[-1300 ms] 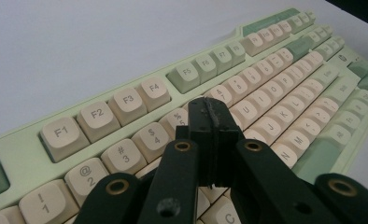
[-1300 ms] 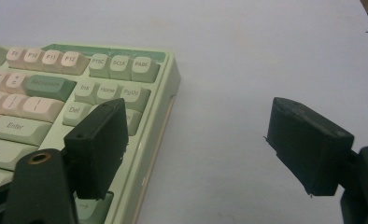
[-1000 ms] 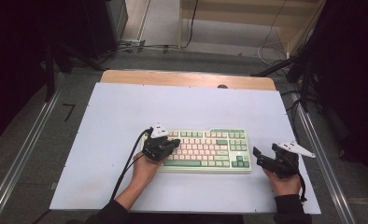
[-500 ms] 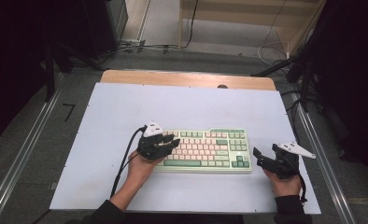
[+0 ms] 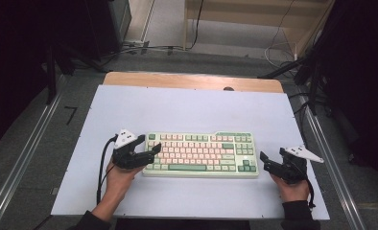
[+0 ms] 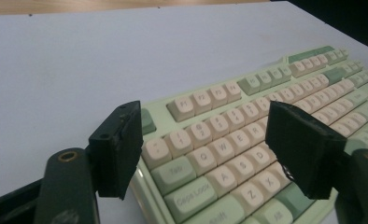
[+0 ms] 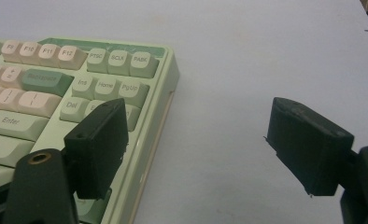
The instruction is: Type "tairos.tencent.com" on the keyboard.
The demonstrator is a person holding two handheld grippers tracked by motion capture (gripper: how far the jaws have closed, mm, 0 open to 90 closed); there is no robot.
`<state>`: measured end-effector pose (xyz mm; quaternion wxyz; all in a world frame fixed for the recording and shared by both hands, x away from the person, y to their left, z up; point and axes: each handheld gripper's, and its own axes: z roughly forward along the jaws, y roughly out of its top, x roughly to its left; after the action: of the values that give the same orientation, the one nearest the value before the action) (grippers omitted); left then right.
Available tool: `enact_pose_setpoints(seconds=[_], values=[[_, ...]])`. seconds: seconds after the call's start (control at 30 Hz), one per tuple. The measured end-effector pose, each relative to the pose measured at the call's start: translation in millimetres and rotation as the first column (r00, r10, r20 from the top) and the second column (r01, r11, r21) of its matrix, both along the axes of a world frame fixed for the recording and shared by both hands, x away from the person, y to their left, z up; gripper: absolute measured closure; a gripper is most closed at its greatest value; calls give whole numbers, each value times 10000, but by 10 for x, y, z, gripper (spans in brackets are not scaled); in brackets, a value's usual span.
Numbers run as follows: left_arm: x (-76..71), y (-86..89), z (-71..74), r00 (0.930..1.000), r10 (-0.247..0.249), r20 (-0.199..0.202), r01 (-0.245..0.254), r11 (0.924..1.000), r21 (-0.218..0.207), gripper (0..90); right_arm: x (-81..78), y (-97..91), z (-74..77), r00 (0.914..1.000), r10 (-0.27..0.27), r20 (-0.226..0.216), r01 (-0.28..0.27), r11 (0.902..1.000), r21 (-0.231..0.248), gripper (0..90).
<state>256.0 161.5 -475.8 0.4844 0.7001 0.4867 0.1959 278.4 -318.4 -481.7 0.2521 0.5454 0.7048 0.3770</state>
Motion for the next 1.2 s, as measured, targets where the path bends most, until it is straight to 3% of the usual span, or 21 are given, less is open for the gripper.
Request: enact_pose_setpoints(seconds=[0.1,0.2,0.43,0.67,0.83,1.2], values=[[-70,11,-22,9997,82,212,-77,9996,-274,337,-2,1,0,10000,-7,-7,7,10000,-40,188],[-78,14,-25,9990,35,448,-30,9999,-110,388,-9,-2,10,10000,-37,40,37,10000,4,188],[-20,75,-94,9998,-200,-79,196,9984,-521,530,-4,6,-2,10000,-31,-37,30,10000,-89,188],[-27,-43,-122,9960,-880,-178,878,9961,-77,698,7,13,-12,10000,9,-46,-10,9999,-161,188],[-12,-136,-158,9903,-1342,-365,1357,9899,406,900,2,4,3,10000,-30,25,30,10000,-88,190],[66,-177,-223,9901,-1248,-637,1294,9887,753,900,10,26,-6,10000,26,-27,-26,9999,-153,190]])
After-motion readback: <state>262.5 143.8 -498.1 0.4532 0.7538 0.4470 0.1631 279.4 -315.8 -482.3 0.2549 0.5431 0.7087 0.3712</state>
